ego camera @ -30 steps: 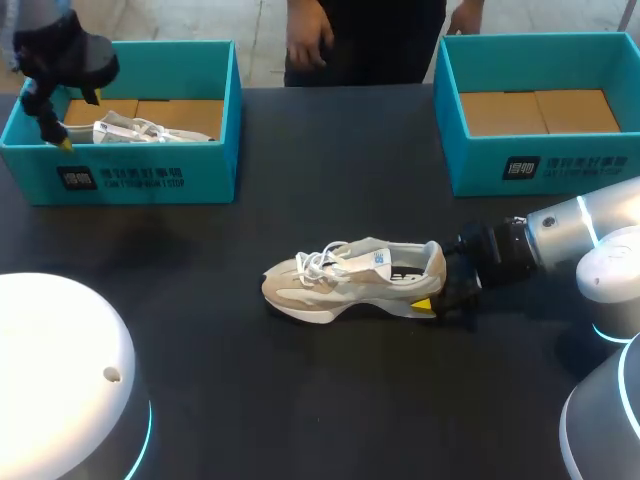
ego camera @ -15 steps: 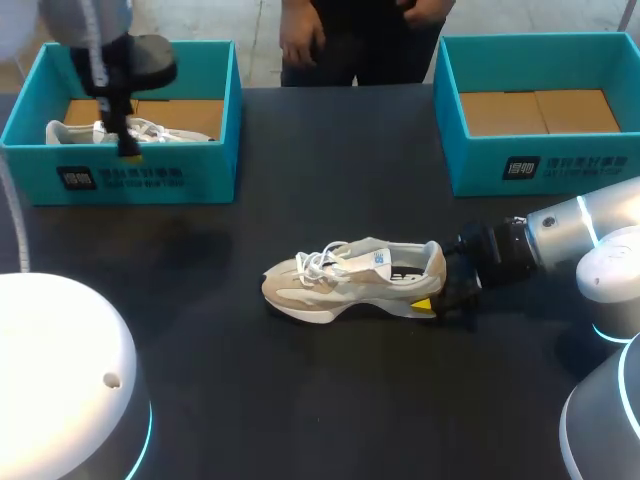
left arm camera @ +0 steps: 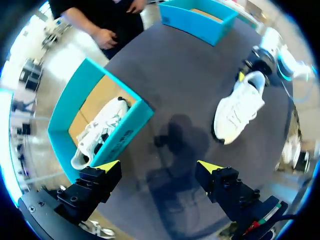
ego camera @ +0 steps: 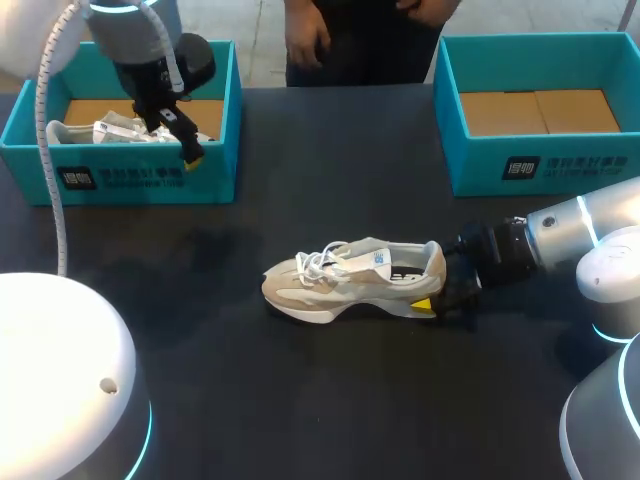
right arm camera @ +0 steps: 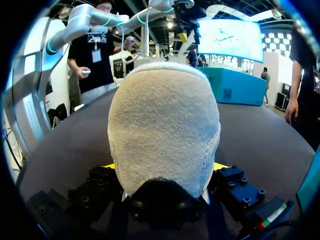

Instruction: Take the shoe out of the shoebox, open the shoe tongue, remove and reinsert the insole, then place the shoe into the shoebox

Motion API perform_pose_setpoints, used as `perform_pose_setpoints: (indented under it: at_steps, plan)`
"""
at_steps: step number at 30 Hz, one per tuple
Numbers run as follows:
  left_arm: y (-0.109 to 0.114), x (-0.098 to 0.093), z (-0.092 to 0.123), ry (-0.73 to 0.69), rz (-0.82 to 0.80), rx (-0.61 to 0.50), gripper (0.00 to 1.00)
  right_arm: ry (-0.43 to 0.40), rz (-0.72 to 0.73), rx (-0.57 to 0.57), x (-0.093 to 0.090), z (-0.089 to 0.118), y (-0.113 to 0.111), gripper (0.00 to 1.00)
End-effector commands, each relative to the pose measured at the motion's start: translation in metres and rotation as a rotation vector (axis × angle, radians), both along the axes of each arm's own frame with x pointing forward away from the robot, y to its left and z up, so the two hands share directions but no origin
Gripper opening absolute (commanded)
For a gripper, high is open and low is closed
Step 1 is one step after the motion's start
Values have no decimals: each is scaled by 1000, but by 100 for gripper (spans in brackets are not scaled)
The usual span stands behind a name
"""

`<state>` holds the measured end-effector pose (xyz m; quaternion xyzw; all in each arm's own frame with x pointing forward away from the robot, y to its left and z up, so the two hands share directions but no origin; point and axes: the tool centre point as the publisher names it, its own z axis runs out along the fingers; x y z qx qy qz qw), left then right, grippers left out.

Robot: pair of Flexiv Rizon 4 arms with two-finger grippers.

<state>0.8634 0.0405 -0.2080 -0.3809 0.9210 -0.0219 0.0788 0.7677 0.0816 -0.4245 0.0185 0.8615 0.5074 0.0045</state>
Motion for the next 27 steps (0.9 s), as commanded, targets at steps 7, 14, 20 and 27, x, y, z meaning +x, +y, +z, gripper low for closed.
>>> perform_pose_setpoints:
  at_steps: [7,14,20,27]
  plan:
    - [4,-4,-2,-53,356,-104,100,0,-2,-4,1,0,1,0]
    - [-8,-15,-2,-51,419,-150,100,0,-2,-4,1,0,1,0]
    - [-37,-35,1,-14,532,-153,100,0,-2,-4,1,0,1,0]
    - [-66,-49,-3,-3,640,-130,100,0,-2,-4,1,0,1,0]
